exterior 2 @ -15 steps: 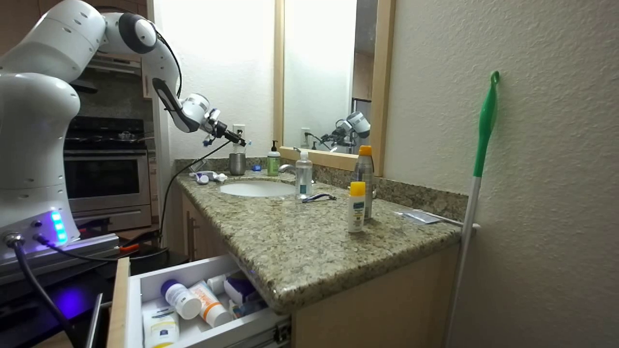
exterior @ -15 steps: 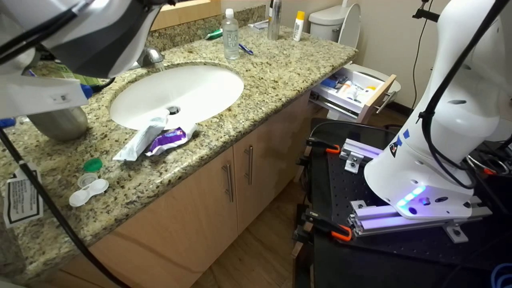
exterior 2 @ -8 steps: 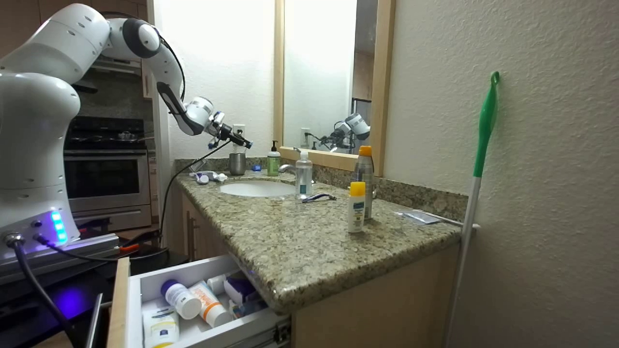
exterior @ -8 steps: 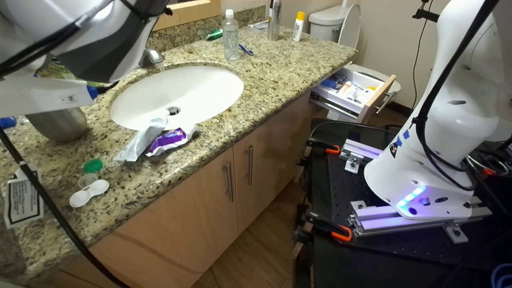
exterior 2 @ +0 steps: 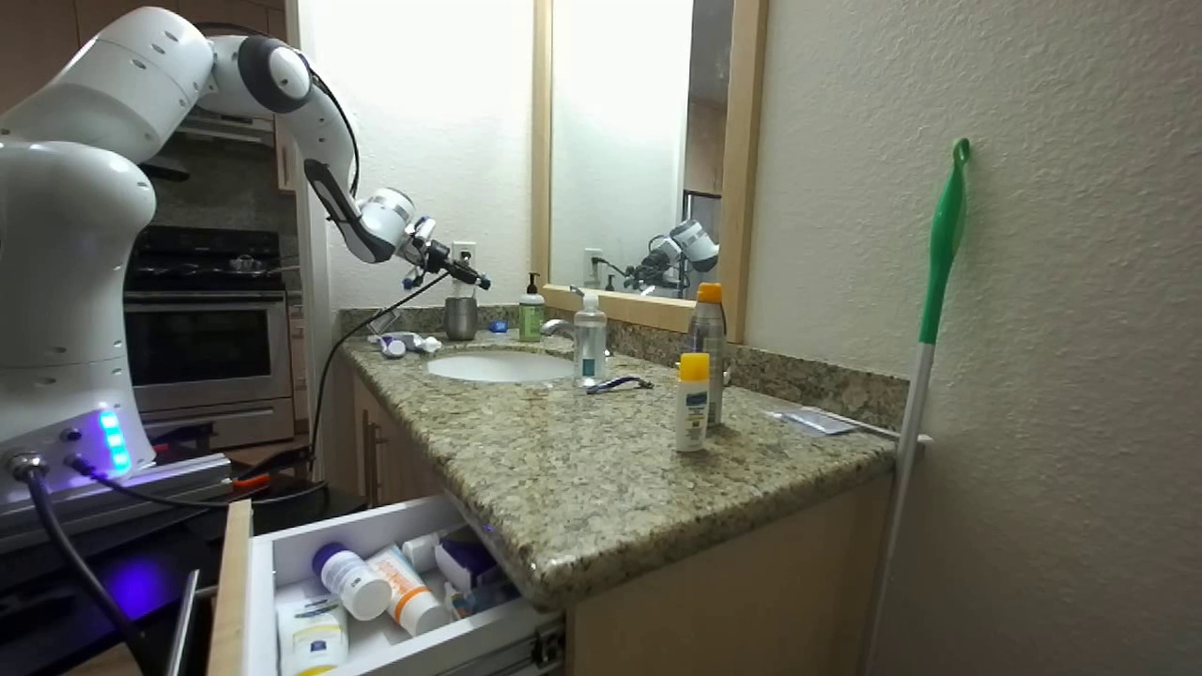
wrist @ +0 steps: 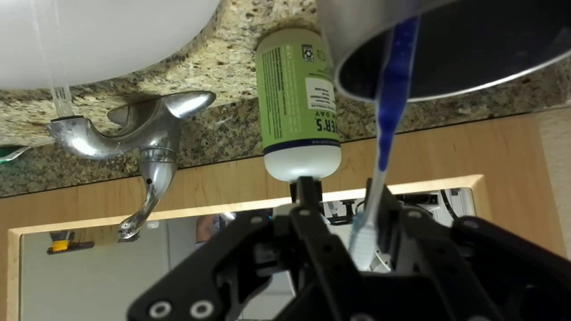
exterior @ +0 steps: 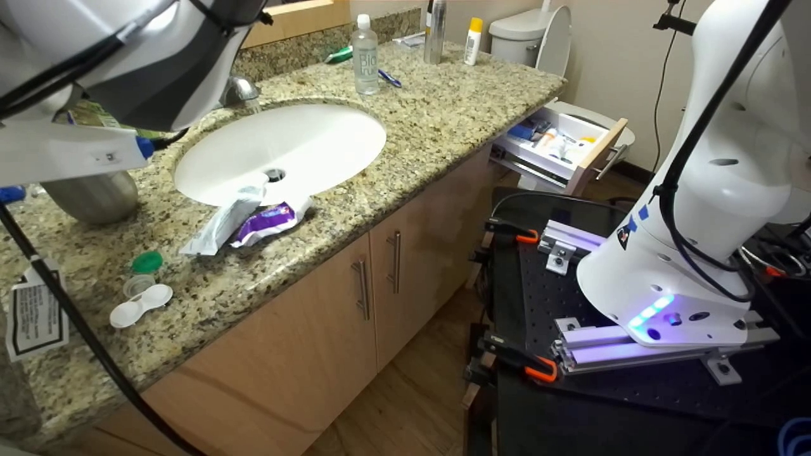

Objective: Take the toothbrush from the cup and put it on the counter

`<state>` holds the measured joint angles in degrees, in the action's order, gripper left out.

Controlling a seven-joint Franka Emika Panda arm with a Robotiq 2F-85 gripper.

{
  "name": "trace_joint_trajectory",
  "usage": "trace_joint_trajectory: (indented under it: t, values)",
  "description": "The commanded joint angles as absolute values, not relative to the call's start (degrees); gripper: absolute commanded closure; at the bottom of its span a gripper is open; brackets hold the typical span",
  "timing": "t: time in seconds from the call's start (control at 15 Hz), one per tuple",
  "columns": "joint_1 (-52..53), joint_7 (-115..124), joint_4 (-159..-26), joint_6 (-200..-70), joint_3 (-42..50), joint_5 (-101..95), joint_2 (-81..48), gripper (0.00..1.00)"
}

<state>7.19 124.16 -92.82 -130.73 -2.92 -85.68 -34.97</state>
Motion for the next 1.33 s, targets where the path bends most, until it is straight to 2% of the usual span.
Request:
trace_joint_trajectory:
  t: [0.0,0.13,0.27,0.73,0.93,1.27]
  values:
    - [5.91,122.09,-93.36,-132.67,-3.44,-83.11,-34.45,0.96]
    - [5.54,121.58,-93.83,-133.29,-3.42,-81.72,-34.02,1.00]
    - [5.49,120.85,-94.17,-133.77,-3.58,-80.20,-33.05,0.97]
    - [7.06,116.52,-96.29,-133.35,-3.09,-75.74,-23.80,0.97]
    - [7.75,114.47,-98.85,-129.66,-2.36,-77.53,-16.73,0.97]
    - [6.04,110.76,-105.43,-114.33,-1.12,-82.42,-3.20,0.97]
